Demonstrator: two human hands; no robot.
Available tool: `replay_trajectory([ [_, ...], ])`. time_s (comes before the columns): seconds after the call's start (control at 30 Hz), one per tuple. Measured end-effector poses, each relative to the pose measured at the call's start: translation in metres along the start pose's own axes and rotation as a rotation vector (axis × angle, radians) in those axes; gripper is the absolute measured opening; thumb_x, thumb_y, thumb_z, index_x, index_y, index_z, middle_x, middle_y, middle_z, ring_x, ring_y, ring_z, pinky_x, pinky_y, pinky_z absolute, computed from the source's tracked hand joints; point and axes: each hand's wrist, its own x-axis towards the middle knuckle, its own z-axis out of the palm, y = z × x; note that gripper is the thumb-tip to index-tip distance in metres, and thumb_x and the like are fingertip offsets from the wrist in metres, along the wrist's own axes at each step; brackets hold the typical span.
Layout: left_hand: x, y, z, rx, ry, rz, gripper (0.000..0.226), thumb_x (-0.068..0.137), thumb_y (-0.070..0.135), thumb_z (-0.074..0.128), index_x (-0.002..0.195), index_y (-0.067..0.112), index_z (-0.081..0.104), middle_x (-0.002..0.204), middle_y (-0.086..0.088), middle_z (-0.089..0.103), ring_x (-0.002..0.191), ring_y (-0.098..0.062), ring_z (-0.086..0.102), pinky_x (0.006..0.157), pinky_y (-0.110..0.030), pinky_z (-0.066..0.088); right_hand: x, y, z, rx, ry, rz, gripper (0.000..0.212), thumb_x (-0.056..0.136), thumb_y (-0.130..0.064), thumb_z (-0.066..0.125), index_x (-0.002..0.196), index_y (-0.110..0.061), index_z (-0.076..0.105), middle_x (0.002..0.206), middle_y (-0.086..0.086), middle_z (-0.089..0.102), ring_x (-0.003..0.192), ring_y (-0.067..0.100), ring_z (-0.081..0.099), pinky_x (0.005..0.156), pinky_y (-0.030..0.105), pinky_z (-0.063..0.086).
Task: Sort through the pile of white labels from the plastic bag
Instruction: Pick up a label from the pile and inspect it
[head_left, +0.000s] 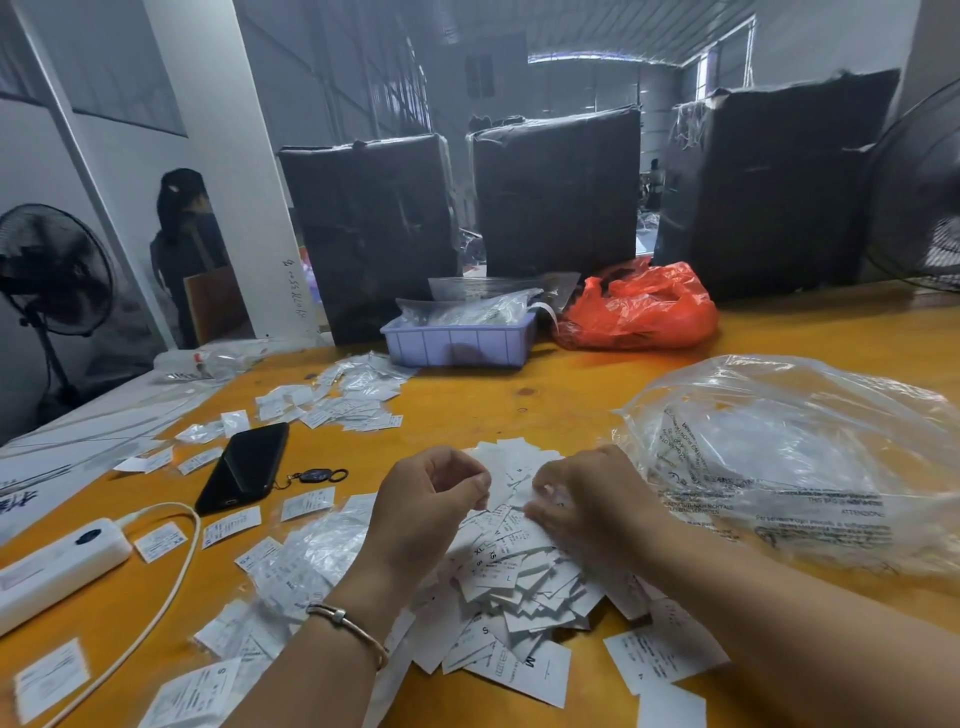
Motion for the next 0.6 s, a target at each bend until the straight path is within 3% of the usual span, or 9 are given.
replay_trajectory([
  [0.07,0.000,0.001,0.000,-0.008,-0.007,0.007,0.011,0.087,0.005,0.068,0.078,0.010,0.071,0.071,-0.008,0.072,0.066,-0.012,0.067,0.058,-0.013,0.048,-0.001,0.001,0.000,-0.073,0.079,-0.092,0.031,0.097,-0.038,0.047,0.081,-0.018,0.064,0.073,0.004,0.067,0.066,0.024,0.057,0.099,0.032,0.034],
  [0.2,-0.002,0.003,0.001,0.001,-0.009,0.008,0.011,0.088,0.005,0.068,0.078,0.010,0.071,0.071,-0.009,0.072,0.066,-0.012,0.066,0.059,-0.015,0.048,-0.006,0.001,-0.008,-0.129,0.049,-0.165,0.032,0.097,-0.027,0.046,0.070,-0.015,0.057,0.065,0.009,0.064,0.059,0.030,0.055,0.095,0.033,0.041],
  [0.27,-0.003,0.005,0.001,-0.029,-0.010,-0.017,0.010,0.088,0.006,0.067,0.080,0.010,0.070,0.072,-0.009,0.072,0.068,-0.012,0.067,0.059,-0.016,0.050,-0.009,-0.001,-0.012,0.132,0.122,-0.031,0.026,0.093,-0.026,0.056,0.074,-0.012,0.067,0.069,0.005,0.069,0.064,0.024,0.062,0.084,0.035,0.050],
  [0.33,-0.002,0.008,-0.002,-0.109,-0.003,-0.057,0.007,0.090,0.007,0.067,0.084,0.008,0.070,0.074,-0.008,0.073,0.070,-0.013,0.069,0.060,-0.017,0.052,-0.012,-0.004,-0.019,0.702,0.203,0.240,0.015,0.086,-0.016,0.065,0.074,-0.008,0.070,0.071,0.007,0.072,0.069,0.022,0.069,0.076,0.039,0.054],
  [0.43,0.000,0.012,-0.005,-0.259,0.024,-0.121,0.007,0.092,0.010,0.065,0.090,0.005,0.069,0.075,-0.004,0.074,0.071,-0.012,0.071,0.062,-0.018,0.054,-0.020,-0.001,-0.027,1.392,0.078,0.510,0.005,0.078,-0.003,0.067,0.081,-0.004,0.064,0.081,0.017,0.074,0.077,0.026,0.073,0.079,0.038,0.049],
  [0.5,0.001,0.013,-0.006,-0.352,0.022,-0.168,0.007,0.091,0.011,0.065,0.091,0.007,0.070,0.079,-0.003,0.075,0.076,-0.013,0.072,0.068,-0.024,0.053,-0.027,0.002,-0.029,1.575,0.020,0.540,0.018,0.067,-0.006,0.069,0.082,-0.005,0.061,0.087,0.019,0.074,0.079,0.028,0.073,0.077,0.036,0.049],
  [0.6,0.001,0.012,-0.008,-0.524,-0.041,-0.208,0.009,0.077,0.018,0.071,0.084,0.013,0.071,0.096,-0.006,0.076,0.093,-0.016,0.070,0.075,-0.028,0.050,-0.032,0.006,-0.032,1.560,0.052,0.476,0.025,0.062,-0.006,0.070,0.084,-0.004,0.060,0.085,0.023,0.073,0.077,0.032,0.073,0.072,0.031,0.053],
])
